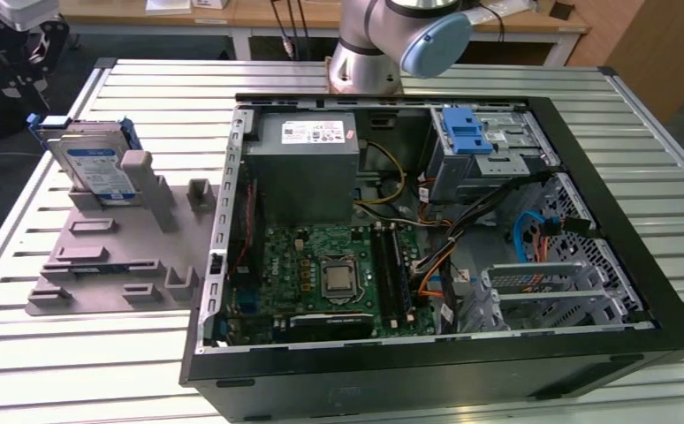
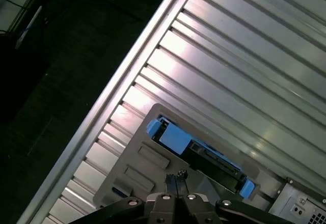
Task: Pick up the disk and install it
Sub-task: 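Pick up the disk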
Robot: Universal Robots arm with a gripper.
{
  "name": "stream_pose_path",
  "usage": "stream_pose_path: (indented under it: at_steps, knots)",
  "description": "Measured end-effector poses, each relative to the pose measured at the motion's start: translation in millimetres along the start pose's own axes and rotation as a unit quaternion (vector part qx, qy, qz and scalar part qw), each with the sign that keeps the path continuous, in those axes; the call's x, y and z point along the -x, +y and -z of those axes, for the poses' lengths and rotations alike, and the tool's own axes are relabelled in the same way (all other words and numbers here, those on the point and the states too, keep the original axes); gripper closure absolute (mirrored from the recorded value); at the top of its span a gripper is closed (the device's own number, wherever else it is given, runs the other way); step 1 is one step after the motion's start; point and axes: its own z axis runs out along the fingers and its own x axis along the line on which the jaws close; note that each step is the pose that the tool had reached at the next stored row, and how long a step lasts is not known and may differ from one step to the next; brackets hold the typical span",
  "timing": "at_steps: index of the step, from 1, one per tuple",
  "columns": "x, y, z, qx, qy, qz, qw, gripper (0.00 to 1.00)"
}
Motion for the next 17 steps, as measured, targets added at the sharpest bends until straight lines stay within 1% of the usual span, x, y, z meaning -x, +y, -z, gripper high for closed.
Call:
stream_pose_path:
  at_steps: [4,10,14,17]
  knots:
    - [0.0,0.0,0.0,-0.0002,0.001,0.023,0.9997,0.89]
    - [0.0,0.0,0.0,-0.0005,0.0021,0.049,0.9988,0.89]
    - [0.0,0.0,0.0,-0.0006,0.0027,0.066,0.9978,0.89]
    - [0.0,0.0,-0.1,-0.0008,0.0034,0.082,0.9967,0.89]
